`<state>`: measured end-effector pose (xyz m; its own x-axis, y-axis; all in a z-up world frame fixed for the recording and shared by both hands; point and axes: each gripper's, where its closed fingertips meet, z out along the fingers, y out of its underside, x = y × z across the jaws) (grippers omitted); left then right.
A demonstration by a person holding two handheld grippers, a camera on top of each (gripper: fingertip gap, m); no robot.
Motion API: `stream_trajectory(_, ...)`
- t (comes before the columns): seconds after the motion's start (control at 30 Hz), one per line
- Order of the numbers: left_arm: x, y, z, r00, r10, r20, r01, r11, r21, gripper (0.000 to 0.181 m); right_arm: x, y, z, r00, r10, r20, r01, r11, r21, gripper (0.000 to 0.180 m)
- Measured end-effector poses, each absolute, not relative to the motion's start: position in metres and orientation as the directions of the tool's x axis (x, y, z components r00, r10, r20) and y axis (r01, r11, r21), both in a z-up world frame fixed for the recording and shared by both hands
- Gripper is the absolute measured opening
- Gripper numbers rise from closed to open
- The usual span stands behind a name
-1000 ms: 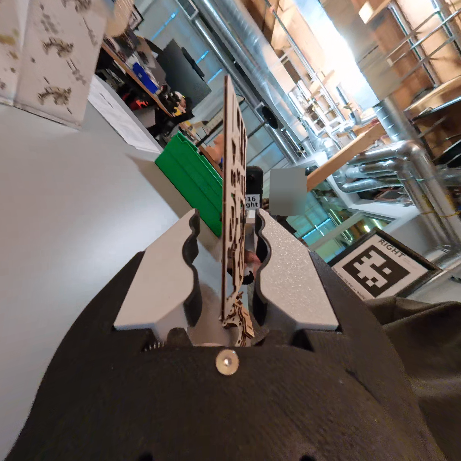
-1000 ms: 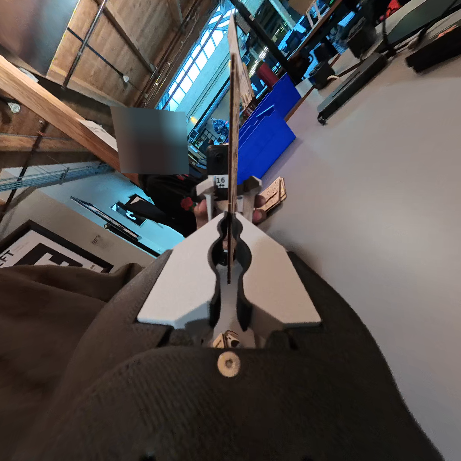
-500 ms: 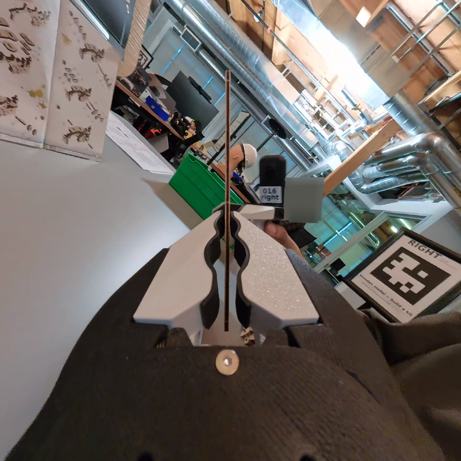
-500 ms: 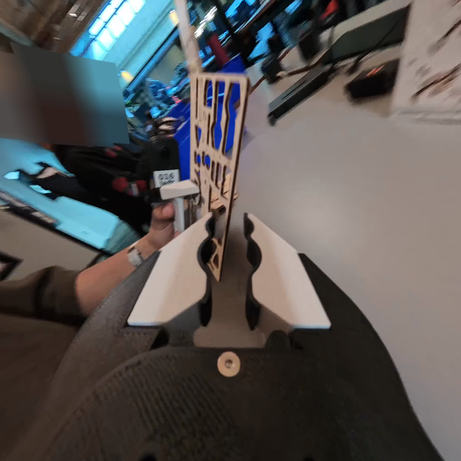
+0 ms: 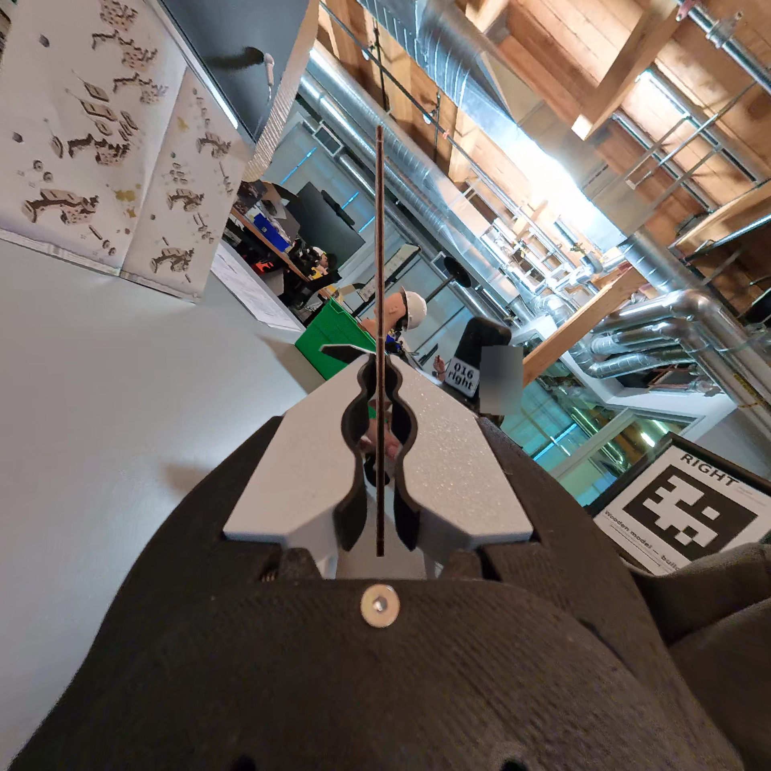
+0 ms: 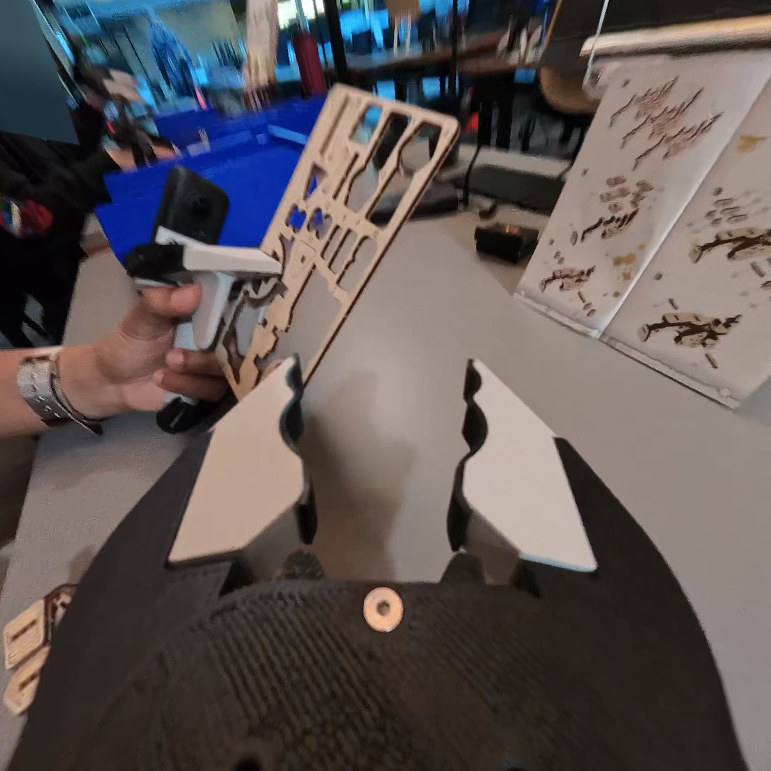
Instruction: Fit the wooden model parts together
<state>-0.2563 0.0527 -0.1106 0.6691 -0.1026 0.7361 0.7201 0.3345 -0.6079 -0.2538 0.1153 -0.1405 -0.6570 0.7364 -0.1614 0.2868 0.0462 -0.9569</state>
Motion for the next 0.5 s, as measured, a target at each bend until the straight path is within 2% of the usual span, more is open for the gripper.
stream_trajectory(0.03,-0.258,0.054,-0.111,0.671,-0.098,0.735,0.717,0.338,-0.609,0.000,-0.252,0.118,-0.135,-0.664,0.724,-0.187,0.251,-0.020,-0.968,0.077)
stream_trajectory(0.13,-0.258,0.060,-0.112,0.695,-0.080,0.714,0.696,0.323,-0.642,0.000,-0.254,0.125,-0.124,-0.662,0.682,-0.310,0.252,-0.187,-0.949,0.112)
stream_trajectory(0.17,-0.257,0.062,-0.112,0.708,-0.074,0.703,0.686,0.310,-0.658,0.000,-0.259,0.130,-0.125,-0.636,0.703,-0.319,0.254,-0.200,-0.946,0.106)
stream_trajectory(0.23,-0.254,0.066,-0.113,0.731,-0.059,0.679,0.664,0.290,-0.689,0.000,-0.267,0.137,-0.127,-0.586,0.751,-0.305,0.247,-0.192,-0.950,0.082)
stream_trajectory(0.37,-0.250,0.068,-0.114,0.759,-0.035,0.651,0.632,0.281,-0.722,0.000,-0.260,0.138,-0.117,-0.616,0.748,-0.247,0.162,-0.186,-0.969,0.046)
stream_trajectory(0.43,-0.253,0.066,-0.113,0.750,-0.039,0.661,0.640,0.295,-0.709,0.000,-0.255,0.135,-0.113,-0.648,0.716,-0.258,0.155,-0.208,-0.966,0.046)
stream_trajectory(0.5,-0.256,0.063,-0.112,0.739,-0.044,0.672,0.648,0.314,-0.693,0.000,-0.251,0.130,-0.113,-0.686,0.666,-0.295,0.190,-0.227,-0.955,0.058)
